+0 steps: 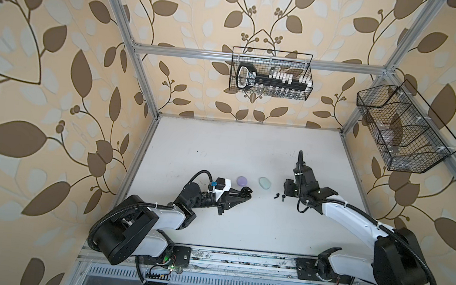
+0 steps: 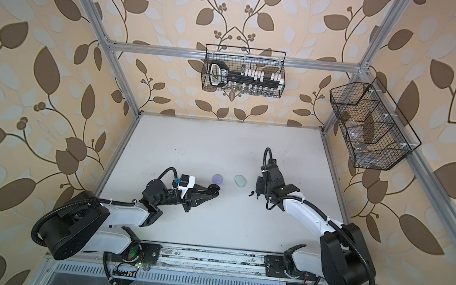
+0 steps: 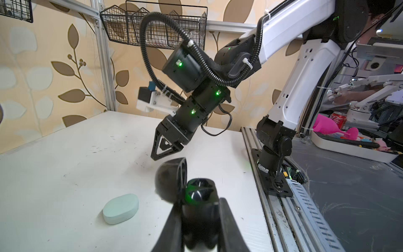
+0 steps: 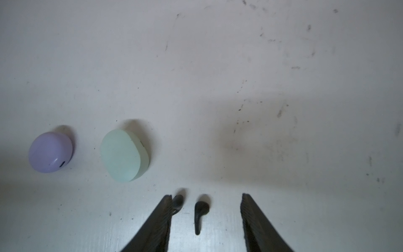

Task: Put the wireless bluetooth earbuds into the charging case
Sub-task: 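Move the right gripper over the black earbuds beside the mint-green case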

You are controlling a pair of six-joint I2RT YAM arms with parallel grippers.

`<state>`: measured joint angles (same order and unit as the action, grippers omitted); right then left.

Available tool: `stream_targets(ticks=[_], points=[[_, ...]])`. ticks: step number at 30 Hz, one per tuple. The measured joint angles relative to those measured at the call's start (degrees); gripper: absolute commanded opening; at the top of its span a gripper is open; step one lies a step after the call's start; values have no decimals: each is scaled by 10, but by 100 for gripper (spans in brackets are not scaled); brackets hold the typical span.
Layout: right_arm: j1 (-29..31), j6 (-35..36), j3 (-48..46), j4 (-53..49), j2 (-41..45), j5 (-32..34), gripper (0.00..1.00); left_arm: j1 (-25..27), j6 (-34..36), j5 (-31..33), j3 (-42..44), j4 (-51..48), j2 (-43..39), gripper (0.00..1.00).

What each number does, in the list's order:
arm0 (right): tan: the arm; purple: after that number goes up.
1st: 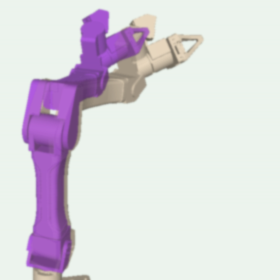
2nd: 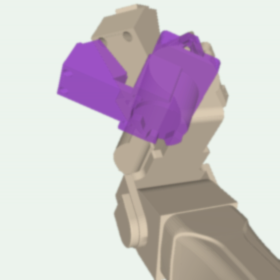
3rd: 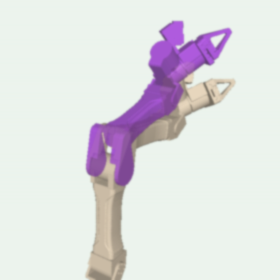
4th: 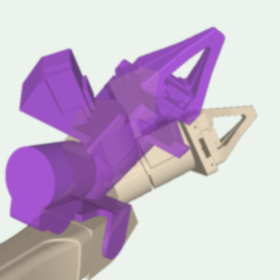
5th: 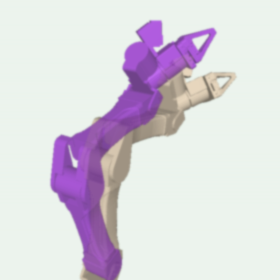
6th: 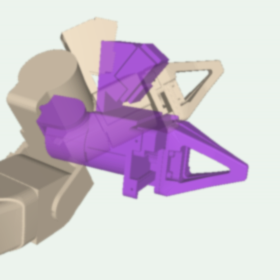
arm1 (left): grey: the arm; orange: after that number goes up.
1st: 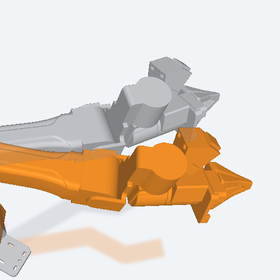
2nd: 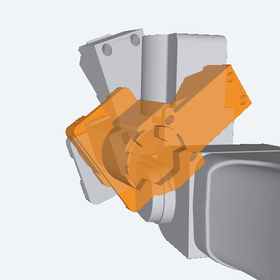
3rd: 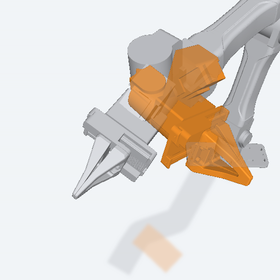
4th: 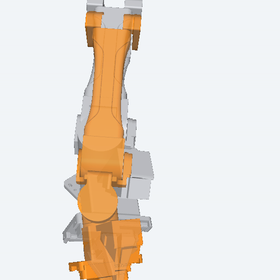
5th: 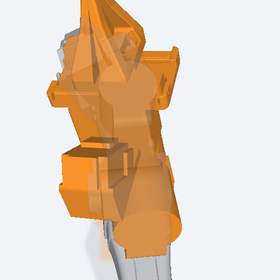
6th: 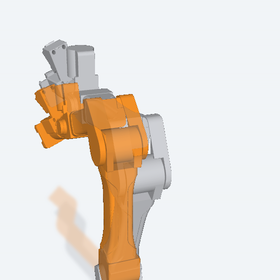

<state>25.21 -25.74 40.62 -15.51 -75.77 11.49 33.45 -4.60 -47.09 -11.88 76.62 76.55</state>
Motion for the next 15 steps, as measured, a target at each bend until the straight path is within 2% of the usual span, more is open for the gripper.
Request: stream_targets(ticks=[4, 15], points=[[30, -3, 25, -7, -42, 1, 51, 0, 0, 7, 0, 0, 0, 0], [61, -14, 38, -19, -114, 3, 50, 0, 2, 12, 5, 0, -20, 0]])
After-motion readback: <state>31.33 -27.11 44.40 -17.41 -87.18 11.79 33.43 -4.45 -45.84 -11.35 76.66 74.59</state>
